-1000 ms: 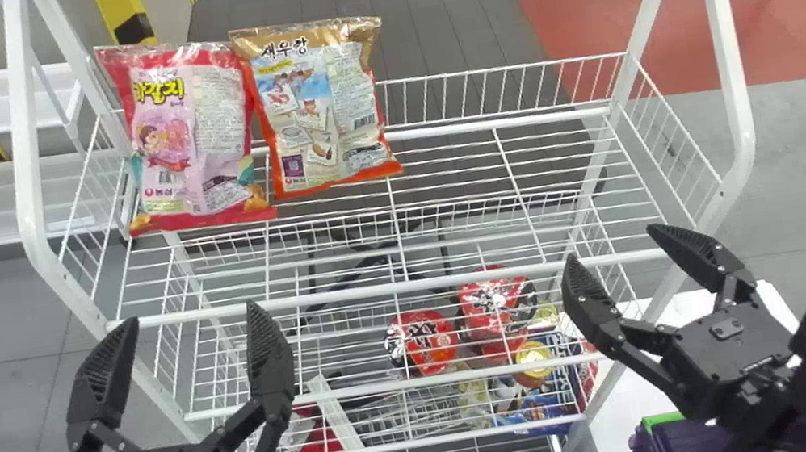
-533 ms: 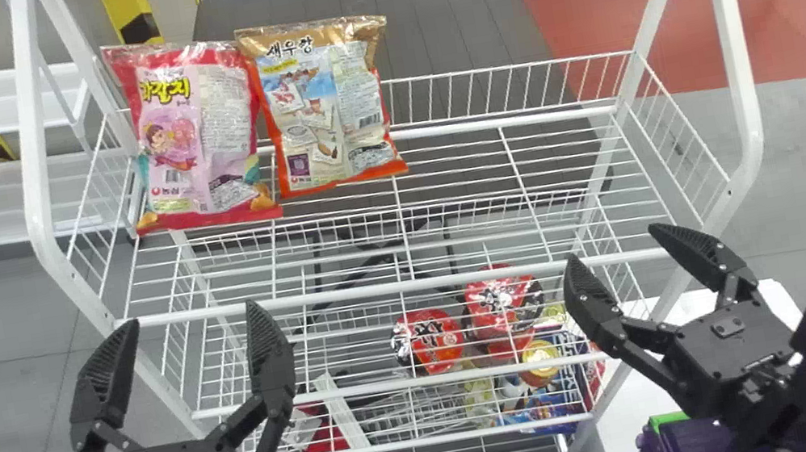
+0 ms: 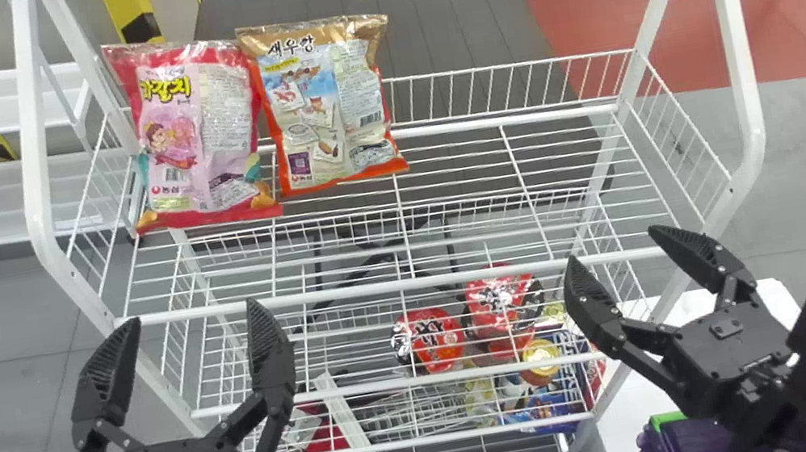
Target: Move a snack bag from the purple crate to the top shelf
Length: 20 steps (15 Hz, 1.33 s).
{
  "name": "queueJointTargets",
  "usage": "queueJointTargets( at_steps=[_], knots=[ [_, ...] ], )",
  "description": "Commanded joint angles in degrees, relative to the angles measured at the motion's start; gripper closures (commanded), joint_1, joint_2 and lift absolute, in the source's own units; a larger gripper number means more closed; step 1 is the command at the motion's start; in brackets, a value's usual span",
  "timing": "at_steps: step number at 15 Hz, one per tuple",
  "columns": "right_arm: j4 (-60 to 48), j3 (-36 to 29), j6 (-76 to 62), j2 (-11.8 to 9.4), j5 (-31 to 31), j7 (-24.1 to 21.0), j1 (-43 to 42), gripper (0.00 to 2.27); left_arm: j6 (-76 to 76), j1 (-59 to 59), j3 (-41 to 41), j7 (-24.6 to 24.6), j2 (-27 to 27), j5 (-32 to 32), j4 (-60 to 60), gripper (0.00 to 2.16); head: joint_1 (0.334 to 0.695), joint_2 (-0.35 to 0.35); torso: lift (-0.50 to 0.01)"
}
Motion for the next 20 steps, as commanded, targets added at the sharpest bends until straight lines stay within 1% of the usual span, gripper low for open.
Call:
queueJointTargets(
  at_steps=[1,14,20],
  knots=[
    [0.18,0.01,0.34,-0.11,0.05,0.09,-0.14,0.18,0.05,0.00,-0.05,0.01,0.00,-0.07,0.07,0.14,0.695,-0.082,-0.018],
    [1.59,0.18,0.17,-0.11,0.05,0.62,0.04,0.18,-2.24,0.00,-0.13,0.18,0.00,-0.69,2.01,0.13,0.695,-0.085,-0.069],
    [1.68,0.27,0.17,-0.29,-0.12,0.70,0.04,0.18,-2.59,0.00,-0.22,-0.34,0.00,-2.45,1.92,0.12,0.695,-0.088,-0.093]
  ],
)
